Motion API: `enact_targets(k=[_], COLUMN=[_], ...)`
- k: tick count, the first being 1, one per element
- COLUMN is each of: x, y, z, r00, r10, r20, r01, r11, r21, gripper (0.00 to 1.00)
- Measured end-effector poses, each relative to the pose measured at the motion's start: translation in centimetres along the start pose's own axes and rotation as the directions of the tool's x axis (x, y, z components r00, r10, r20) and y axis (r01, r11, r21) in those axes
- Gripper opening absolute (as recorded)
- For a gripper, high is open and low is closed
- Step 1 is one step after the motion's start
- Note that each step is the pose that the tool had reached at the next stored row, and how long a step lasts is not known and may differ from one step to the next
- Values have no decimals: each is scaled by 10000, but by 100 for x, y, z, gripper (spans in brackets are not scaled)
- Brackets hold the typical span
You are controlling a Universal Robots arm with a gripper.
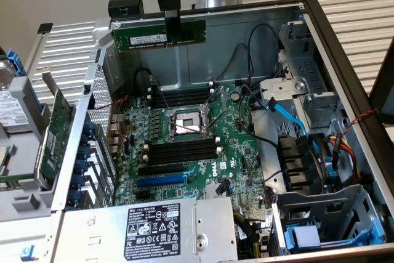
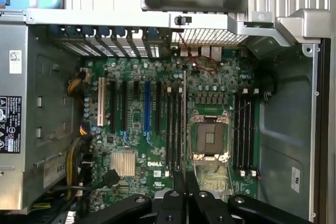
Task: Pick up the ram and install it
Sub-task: 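Pick up the ram and move it above insertion slot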
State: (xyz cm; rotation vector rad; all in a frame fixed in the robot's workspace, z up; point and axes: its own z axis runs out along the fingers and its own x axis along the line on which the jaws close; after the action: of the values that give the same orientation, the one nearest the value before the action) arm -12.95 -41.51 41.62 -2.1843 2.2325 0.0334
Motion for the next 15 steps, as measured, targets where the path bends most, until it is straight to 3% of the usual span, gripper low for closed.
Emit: enact_targets(k=[5,9,13,15], x=[-2,-52,-62,-62], y=[-11,-10,-10,-10], z=[0,9,23,35], r00=[10000,9999,9999,9999], r10=[-1,1,29,89], r20=[-10,-111,-134,-132], r01=[1,-1,-26,-85], r11=[10000,10000,9998,9995], r21=[-16,-1,221,302], gripper=[13,13,13,13])
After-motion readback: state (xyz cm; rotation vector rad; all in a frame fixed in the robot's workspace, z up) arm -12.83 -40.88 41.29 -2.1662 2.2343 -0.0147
